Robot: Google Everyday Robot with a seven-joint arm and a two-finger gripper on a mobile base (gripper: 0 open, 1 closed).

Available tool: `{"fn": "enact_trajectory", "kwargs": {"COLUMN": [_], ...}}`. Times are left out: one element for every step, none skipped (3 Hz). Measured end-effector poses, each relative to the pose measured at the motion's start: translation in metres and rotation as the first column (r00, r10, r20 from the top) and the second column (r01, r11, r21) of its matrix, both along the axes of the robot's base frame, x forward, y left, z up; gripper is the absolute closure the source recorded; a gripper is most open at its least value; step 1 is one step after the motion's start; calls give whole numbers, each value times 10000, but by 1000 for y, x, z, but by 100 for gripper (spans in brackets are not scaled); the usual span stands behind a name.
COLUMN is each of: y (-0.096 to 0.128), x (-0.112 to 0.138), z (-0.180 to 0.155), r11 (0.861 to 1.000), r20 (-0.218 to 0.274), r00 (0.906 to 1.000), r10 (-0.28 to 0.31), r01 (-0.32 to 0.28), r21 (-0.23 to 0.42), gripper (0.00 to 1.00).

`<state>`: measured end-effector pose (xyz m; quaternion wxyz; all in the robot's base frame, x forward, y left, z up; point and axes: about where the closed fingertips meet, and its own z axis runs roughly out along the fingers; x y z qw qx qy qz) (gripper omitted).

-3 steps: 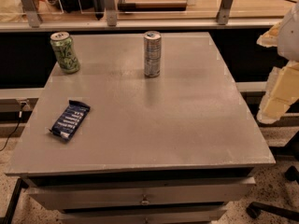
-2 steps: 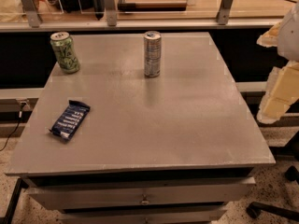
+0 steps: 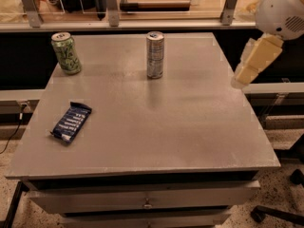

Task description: Move redbull can near rxbar blueberry

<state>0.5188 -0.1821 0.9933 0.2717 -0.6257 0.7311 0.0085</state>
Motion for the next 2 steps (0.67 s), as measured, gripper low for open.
{"fn": "enact_trajectory", "kwargs": {"y": [32,60], "x": [52,89], "z": [11,10], "r11": [9931,9805], "r20": [752,1026], "r00": [9954,9921], "r10": [597,725], "r01": [-669,-897], "r21": [968,1751], "gripper": [0,0]}}
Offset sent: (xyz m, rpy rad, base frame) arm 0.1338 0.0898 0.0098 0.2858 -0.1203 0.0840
